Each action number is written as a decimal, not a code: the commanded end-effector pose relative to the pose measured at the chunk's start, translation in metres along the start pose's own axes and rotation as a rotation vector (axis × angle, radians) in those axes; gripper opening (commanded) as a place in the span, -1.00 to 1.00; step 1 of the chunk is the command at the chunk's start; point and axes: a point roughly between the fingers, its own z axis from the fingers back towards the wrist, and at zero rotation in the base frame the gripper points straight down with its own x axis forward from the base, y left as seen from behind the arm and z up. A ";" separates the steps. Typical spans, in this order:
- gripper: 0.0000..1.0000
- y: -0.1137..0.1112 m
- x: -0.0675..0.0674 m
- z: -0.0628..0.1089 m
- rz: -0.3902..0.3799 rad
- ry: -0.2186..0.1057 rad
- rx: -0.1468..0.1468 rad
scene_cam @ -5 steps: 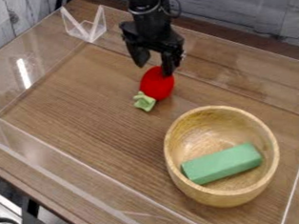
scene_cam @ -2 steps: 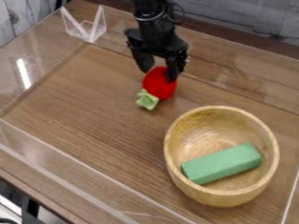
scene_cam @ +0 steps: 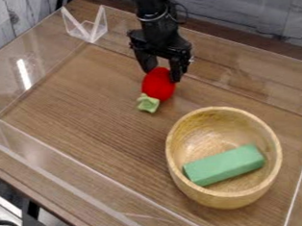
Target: Move the red fruit to the right side of the table
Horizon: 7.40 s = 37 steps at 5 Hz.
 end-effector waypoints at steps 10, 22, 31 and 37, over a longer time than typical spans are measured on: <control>-1.00 0.002 0.030 0.035 0.047 -0.084 0.003; -1.00 -0.044 0.034 0.027 0.054 -0.091 0.026; -1.00 -0.075 0.040 0.037 0.057 -0.095 0.012; 1.00 -0.082 0.036 0.024 0.083 -0.001 -0.025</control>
